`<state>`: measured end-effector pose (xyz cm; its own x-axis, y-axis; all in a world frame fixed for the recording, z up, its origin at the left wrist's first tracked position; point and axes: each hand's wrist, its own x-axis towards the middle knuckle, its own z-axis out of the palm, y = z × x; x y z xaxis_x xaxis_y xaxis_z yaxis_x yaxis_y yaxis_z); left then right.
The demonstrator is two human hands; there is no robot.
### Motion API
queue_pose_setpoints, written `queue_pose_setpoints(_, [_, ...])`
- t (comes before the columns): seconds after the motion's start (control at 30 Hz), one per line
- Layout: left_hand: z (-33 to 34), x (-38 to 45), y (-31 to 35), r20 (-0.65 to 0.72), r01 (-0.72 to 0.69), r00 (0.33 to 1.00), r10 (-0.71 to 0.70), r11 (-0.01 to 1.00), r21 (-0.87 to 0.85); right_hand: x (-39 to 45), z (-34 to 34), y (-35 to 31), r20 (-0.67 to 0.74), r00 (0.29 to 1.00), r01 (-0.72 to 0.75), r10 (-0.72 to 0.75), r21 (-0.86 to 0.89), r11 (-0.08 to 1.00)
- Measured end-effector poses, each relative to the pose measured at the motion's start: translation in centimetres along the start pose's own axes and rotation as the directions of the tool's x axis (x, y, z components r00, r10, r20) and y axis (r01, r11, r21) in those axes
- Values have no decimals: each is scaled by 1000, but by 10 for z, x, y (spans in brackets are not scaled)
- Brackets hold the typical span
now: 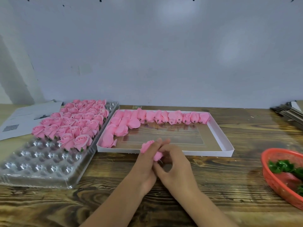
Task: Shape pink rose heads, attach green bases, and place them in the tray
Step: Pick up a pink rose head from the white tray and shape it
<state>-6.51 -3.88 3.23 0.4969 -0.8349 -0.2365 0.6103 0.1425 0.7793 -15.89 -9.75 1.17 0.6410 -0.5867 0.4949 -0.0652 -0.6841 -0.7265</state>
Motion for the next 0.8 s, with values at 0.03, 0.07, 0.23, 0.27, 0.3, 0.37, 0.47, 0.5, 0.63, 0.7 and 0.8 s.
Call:
queue_pose_setpoints(0.03, [-1,0,-1,12,18,1000,-18,1000,-22,0,1,1,-16,998,62,-63,-57,996])
queue_pose_setpoints(0.07, [-2,-1,-3,23,33,999,-32,999,-40,0,2,2,-35,991,123,-127,-102,987])
queue_pose_setpoints(0.23, [-5,-1,-4,54,60,997,-55,993,-102,-1,5,-3,-112,979,161,-172,-101,982])
queue_pose_setpoints(0.27, [-5,0,-4,63,63,996,-57,993,-99,-2,4,-5,-122,985,116,-122,-51,992])
queue_pose_setpoints(0.3, [-5,-1,-4,73,65,996,-58,993,-97,-2,3,-7,-124,991,55,-53,10,998])
queue_pose_setpoints(0.37, [-6,-1,-2,108,67,993,-56,993,-101,-3,3,-9,-105,990,-81,98,154,985])
queue_pose_setpoints(0.47, [-7,-2,2,174,47,984,-33,996,-72,-2,1,-10,-30,967,-220,251,393,893])
queue_pose_setpoints(0.5, [-7,-2,3,197,33,980,-21,998,-55,-2,0,-11,3,964,-237,266,458,857])
queue_pose_setpoints(0.63, [-8,-6,7,307,-43,951,30,999,34,0,-5,-14,83,962,-256,260,602,756])
queue_pose_setpoints(0.7, [-9,-7,9,333,-57,943,22,994,95,1,-6,-14,91,959,-263,268,635,726])
queue_pose_setpoints(0.8, [-11,-7,9,317,-24,948,-17,992,127,1,-7,-13,108,966,-248,236,652,717])
